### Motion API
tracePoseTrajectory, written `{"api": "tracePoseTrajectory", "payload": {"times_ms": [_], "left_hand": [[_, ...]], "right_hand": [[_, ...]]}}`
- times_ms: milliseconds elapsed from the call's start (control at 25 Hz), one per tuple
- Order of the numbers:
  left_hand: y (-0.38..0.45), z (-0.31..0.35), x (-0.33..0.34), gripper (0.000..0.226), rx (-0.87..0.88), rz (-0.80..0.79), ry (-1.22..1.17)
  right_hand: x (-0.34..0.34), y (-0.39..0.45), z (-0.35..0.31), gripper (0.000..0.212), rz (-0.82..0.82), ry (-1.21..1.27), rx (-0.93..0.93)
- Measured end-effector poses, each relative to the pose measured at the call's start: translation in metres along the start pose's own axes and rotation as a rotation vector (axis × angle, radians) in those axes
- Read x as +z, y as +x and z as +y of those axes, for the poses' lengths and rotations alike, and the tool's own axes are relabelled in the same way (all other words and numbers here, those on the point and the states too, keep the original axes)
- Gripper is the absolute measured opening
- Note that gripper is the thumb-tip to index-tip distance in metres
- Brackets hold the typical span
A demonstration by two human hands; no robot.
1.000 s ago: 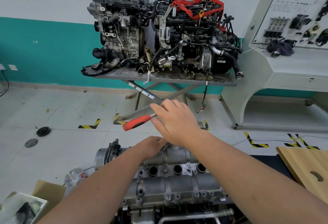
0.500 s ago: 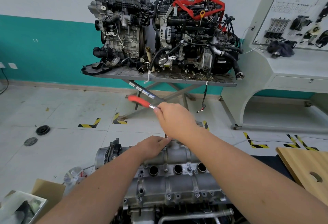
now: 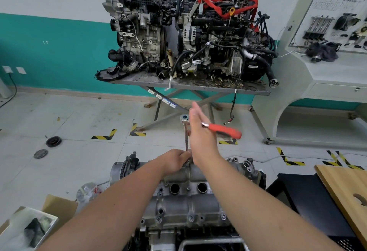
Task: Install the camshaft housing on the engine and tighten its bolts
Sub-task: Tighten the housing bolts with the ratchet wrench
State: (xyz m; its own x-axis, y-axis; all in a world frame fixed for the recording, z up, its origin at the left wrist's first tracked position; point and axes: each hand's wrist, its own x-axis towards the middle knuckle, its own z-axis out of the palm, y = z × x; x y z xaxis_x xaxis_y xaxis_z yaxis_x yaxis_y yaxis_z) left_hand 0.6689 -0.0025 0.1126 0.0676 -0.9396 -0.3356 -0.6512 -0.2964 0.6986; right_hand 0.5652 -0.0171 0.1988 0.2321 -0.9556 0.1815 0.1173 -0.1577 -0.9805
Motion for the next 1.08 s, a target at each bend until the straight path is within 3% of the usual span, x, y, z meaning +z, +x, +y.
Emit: {"api": "tracePoseTrajectory", "payload": {"times_ms": [120, 200, 240, 280, 360, 440, 520, 680, 880, 960, 1080], "left_hand": [[-0.003, 0.003, 0.0, 0.029, 0.116, 0.008, -0.184], [-0.004, 0.003, 0.001, 0.024, 0.13, 0.027, -0.166], [-0.002, 0.001, 0.0, 0.038, 0.089, 0.013, -0.101], [-0.001, 0.001, 0.0, 0.055, 0.031, 0.005, -0.029], [0.004, -0.004, -0.001, 0.062, -0.033, -0.017, 0.034], [0.004, -0.005, -0.002, 0.056, -0.041, -0.026, 0.036], [0.004, -0.005, -0.002, 0.06, -0.041, -0.023, 0.019], [0.006, -0.008, 0.001, 0.071, -0.045, -0.006, -0.011], [0.005, -0.008, 0.004, 0.057, -0.043, 0.013, 0.005], [0.003, -0.007, 0.004, 0.06, -0.051, 0.026, -0.015], [0.001, -0.006, 0.005, 0.06, -0.029, 0.025, -0.006]], "right_hand": [[-0.015, 0.007, 0.01, 0.029, 0.009, -0.72, -0.829], [-0.025, 0.018, 0.004, 0.034, -0.055, -1.047, -1.015], [-0.026, 0.021, -0.002, 0.034, -0.071, -1.181, -1.007], [-0.027, 0.022, -0.007, 0.03, -0.081, -1.29, -0.982], [-0.026, 0.019, -0.014, 0.024, -0.162, -1.383, -0.912], [-0.027, 0.016, -0.019, 0.054, -0.308, -1.405, -0.772], [-0.031, 0.018, -0.022, 0.064, -0.372, -1.412, -0.719], [-0.029, 0.019, -0.031, 0.05, -0.412, -1.458, -0.673], [-0.02, 0.023, -0.042, 0.032, -0.389, -1.303, -0.403], [-0.015, 0.025, -0.049, 0.029, -0.366, -1.074, -0.119], [-0.009, 0.021, -0.05, 0.013, -0.247, -0.209, 0.469]]}}
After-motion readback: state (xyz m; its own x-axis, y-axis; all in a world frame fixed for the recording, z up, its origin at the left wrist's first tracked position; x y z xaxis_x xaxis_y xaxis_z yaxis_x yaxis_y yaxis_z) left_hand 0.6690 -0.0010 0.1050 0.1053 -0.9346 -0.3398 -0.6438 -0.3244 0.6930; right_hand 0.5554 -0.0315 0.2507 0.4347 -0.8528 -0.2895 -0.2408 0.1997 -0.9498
